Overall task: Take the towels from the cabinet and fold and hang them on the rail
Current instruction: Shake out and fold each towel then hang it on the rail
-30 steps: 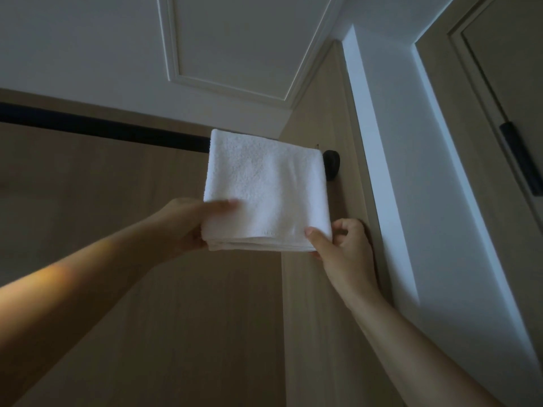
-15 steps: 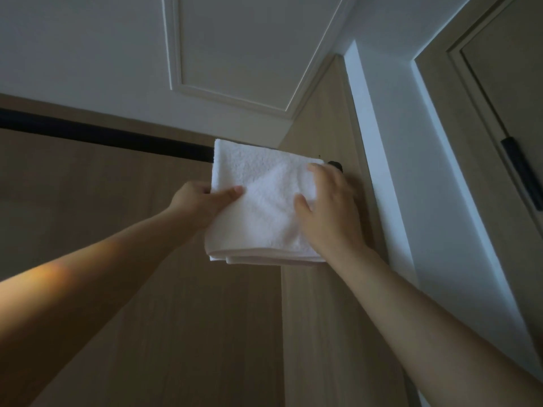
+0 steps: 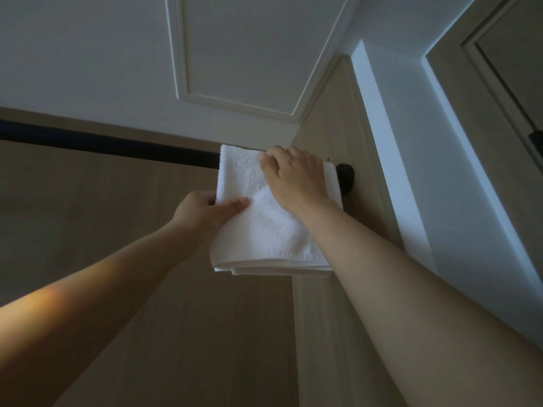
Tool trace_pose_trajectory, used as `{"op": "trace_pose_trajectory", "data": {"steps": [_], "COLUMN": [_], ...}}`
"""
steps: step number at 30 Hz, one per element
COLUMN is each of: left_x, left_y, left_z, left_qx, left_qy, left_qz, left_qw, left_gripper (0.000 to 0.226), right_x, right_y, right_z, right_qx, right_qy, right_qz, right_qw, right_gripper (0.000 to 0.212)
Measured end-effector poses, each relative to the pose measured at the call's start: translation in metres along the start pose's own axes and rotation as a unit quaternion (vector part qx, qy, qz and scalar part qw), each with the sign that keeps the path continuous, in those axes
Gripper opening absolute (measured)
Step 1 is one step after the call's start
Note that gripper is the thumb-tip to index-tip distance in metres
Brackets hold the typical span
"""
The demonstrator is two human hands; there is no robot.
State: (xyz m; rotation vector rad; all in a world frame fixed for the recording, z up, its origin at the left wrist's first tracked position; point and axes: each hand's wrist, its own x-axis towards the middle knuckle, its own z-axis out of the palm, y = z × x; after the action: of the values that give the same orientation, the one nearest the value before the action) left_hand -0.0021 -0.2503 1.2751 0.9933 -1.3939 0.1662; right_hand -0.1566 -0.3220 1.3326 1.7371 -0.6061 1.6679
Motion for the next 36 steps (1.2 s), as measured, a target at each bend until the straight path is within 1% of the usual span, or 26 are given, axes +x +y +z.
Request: {"op": "trace_pose_trajectory", "data": {"steps": [5,9,17,21,27,36], "left_x": [-0.005,-0.01,-0.015,-0.016,-0.013,-0.01], "left_y": [0.001,0.006,0.012,0.012,0.014,0.01], "left_z": [0.001,0.0,0.0,0.0,0.011,0.019], "left_qx": [-0.017,-0.022,-0.025,-0.025,-0.013,-0.008], "left_qy": [-0.004,-0.005,-0.009,-0.009,-0.009,-0.021], "left_qz": [-0.007,-0.018,-0.024,-0.021,-0.014,-0.008], "left_qw": [1.0,1.0,0.999,0.999,1.0,1.0], "left_gripper": [0.037,0.037,0.034,0.029,0.03,0.032], "right_x": [0.005,0.004,0.004,0.003,0.0,0.0], "right_y": [0.013,0.008,0.01,0.013,0.023,0.032], "right_z": [-0.006,-0.002,-0.006,-0.006,-0.005,-0.003], "right_qx": [-0.002,-0.011,-0.002,0.002,-0.024,-0.026], "right_qy": [-0.05,-0.038,-0.052,-0.045,-0.018,-0.002], "right_qz": [-0.002,0.009,0.0,-0.009,-0.002,0.007], "right_qw": [0.999,0.999,0.999,0.999,1.0,1.0], "right_gripper": [0.052,0.056,0.056,0.055,0.054,0.052]}}
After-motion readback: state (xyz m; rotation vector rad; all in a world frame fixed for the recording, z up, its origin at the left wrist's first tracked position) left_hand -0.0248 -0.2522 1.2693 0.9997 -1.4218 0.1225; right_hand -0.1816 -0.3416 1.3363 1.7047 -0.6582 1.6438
